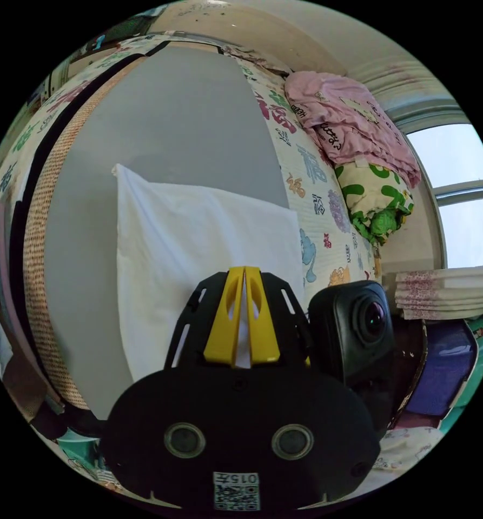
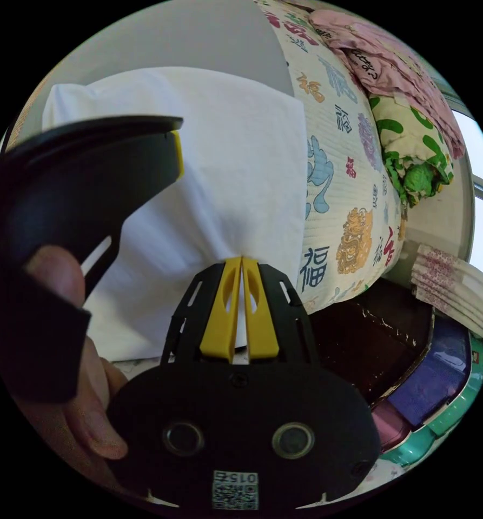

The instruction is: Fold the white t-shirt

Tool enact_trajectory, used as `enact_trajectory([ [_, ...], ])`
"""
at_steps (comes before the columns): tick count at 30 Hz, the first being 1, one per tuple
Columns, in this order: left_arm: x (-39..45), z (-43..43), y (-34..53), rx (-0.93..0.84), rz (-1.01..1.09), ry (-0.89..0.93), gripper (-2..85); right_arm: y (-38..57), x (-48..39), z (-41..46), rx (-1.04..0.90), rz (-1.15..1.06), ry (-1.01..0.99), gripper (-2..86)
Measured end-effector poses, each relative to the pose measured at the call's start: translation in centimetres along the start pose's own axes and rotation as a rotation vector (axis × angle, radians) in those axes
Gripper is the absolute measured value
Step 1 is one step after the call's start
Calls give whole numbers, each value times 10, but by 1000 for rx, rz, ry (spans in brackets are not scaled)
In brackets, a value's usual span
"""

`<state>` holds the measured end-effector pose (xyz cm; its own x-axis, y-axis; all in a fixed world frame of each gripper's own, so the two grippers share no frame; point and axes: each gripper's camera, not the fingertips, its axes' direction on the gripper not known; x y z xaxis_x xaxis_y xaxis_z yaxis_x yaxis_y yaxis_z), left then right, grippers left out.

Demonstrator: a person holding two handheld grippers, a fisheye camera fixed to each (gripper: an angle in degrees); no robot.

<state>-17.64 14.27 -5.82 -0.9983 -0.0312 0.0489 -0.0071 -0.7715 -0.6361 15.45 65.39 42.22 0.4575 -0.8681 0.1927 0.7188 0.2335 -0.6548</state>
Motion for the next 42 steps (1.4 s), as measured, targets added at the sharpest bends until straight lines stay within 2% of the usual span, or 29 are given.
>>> enact_trajectory([
  [6,21,-12,-17,-1,19,-74,-4,-7,37,31,-12,9,3,-6],
  [24,60,-37,-63,-11,89,-144,-5,-8,136,97,-51,61,17,-5],
  [37,52,-44,-65,20,21,-55,-5,8,182,124,-46,32,46,-6],
  [42,46,-51,-55,83,-5,-1,-5,17,192,129,-24,20,47,-6],
])
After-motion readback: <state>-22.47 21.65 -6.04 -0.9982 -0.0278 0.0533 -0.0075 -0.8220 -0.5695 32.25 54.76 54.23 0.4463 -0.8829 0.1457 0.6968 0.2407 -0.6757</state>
